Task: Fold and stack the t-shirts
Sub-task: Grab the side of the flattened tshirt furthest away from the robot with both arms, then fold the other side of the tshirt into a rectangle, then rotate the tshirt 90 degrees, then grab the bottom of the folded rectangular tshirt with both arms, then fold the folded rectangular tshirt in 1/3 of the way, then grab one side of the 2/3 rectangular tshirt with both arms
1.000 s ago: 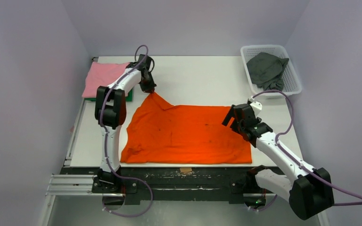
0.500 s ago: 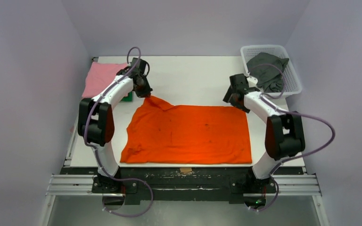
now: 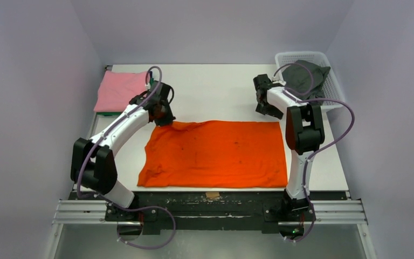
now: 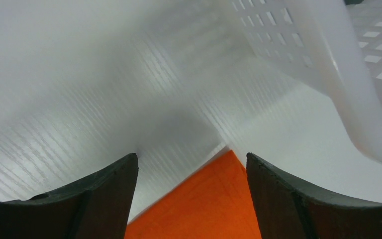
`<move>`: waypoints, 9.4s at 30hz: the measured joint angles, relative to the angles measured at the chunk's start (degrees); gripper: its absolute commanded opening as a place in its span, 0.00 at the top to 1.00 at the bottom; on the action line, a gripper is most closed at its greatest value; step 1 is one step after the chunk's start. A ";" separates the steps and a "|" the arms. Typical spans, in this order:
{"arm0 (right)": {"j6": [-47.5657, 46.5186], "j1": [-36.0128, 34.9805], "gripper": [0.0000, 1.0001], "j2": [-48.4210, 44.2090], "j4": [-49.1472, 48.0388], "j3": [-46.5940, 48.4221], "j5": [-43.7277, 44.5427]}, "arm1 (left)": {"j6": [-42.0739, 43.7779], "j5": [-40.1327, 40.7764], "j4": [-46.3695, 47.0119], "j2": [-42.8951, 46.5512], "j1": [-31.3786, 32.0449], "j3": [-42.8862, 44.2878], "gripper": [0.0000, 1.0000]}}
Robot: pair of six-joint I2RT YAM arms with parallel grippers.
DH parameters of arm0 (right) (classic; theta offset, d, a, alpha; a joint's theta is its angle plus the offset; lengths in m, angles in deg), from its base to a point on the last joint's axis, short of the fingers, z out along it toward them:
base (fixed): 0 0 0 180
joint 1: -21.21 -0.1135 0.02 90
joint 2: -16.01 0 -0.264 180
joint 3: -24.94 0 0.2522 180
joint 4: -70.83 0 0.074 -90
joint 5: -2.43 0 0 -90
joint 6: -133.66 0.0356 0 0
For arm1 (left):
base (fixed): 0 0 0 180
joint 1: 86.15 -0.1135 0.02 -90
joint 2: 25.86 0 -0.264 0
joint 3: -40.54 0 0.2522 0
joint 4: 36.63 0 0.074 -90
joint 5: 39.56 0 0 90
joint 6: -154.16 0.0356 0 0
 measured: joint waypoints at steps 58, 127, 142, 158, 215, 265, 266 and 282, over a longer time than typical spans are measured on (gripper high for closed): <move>-0.48 -7.32 1.00 -42.95 -7.43 -37.07 3.17 | -17.90 -4.92 -13.97 52.41 6.05 -39.45 0.96; 1.62 -48.11 0.01 -38.40 -28.81 -48.06 -45.29 | -24.02 -48.06 13.40 -62.90 -4.20 63.23 0.00; 6.91 -46.75 0.01 -52.59 -21.49 -49.40 -31.50 | -31.12 -38.75 22.05 -68.98 -5.97 72.32 0.00; 11.08 -38.05 0.02 -59.21 -19.96 -53.48 -26.73 | -10.36 -32.33 9.60 -32.17 -5.68 51.67 0.00; 14.75 -42.80 1.00 -71.41 -29.09 -68.19 -40.26 | -20.55 -11.21 17.40 34.80 32.70 -46.07 1.00; -1.73 -11.26 0.07 -21.70 -40.30 -29.64 -44.35 | 1.51 -25.55 18.36 3.65 -4.63 -13.81 0.00; -1.70 -11.43 0.08 -23.47 -40.83 -32.54 -44.87 | 1.27 -25.40 18.69 5.55 -3.74 -16.65 0.01; 1.70 -14.99 0.60 -26.34 -44.89 -45.97 -48.46 | -3.82 -24.83 25.49 -0.04 1.01 -26.93 0.70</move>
